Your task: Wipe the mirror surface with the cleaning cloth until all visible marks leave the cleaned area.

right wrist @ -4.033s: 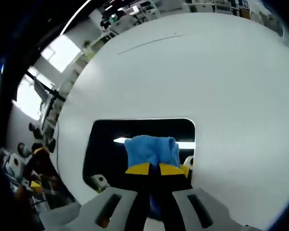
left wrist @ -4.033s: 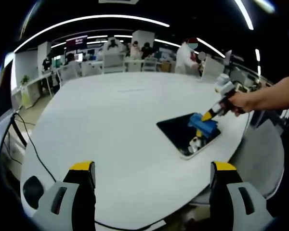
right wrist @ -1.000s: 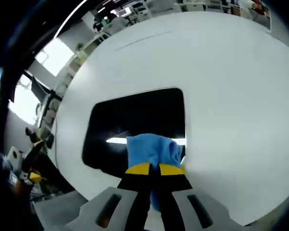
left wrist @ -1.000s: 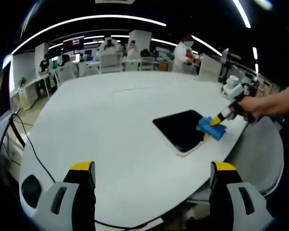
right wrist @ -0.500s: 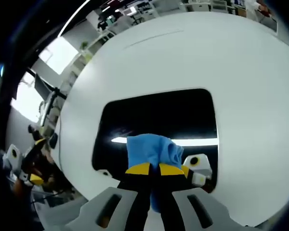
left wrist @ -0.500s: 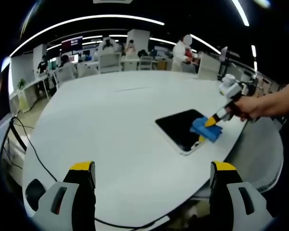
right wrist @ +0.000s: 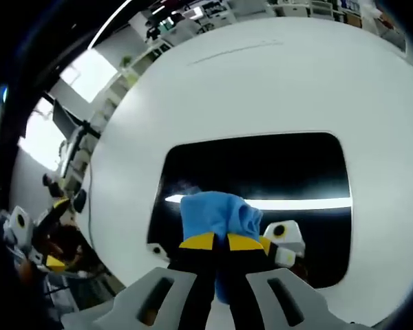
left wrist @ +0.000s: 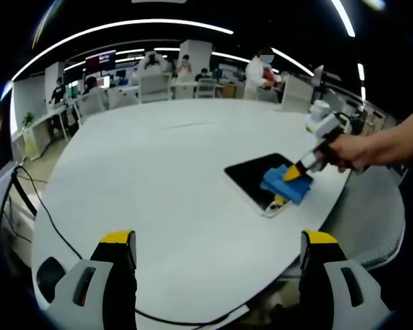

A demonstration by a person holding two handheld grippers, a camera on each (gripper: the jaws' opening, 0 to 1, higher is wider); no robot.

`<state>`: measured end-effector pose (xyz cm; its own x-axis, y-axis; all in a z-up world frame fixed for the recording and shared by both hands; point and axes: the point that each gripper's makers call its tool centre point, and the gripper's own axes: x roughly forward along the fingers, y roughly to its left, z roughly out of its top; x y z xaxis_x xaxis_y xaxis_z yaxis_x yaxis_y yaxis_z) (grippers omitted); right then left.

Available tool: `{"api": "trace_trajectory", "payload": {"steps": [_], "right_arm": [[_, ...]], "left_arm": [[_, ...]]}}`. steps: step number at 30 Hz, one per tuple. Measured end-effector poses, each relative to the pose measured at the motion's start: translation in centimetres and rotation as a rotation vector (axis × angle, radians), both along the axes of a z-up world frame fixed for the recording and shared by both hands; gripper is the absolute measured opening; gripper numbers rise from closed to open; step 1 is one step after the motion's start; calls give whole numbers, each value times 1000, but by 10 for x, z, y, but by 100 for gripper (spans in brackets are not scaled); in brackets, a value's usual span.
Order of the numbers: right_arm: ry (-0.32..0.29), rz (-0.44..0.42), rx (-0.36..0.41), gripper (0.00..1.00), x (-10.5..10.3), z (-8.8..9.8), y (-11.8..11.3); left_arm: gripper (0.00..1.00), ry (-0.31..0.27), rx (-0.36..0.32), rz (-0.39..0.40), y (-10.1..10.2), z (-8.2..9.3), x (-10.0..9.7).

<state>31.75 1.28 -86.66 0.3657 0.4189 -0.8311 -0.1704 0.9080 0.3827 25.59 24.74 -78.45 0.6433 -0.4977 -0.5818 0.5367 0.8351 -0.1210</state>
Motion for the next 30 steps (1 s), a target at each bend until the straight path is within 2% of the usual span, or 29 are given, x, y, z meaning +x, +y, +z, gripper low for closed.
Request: {"api": "trace_trajectory", "payload": {"steps": [6,11,20,30], "right_arm": [[1,21,26,0,-2,0,24],[-9,64,12,0,-1,0,41],[-13,89,15,0,2,0,58],[-25,114,30,0,1,1,75]], "left_arm": [[100,1,2,2,4,-1,2],[100,6,-1,0,3,-4,2],[100,9,-12,1,-1,-5,1],[100,11,-8,17,6,-5,0]]}}
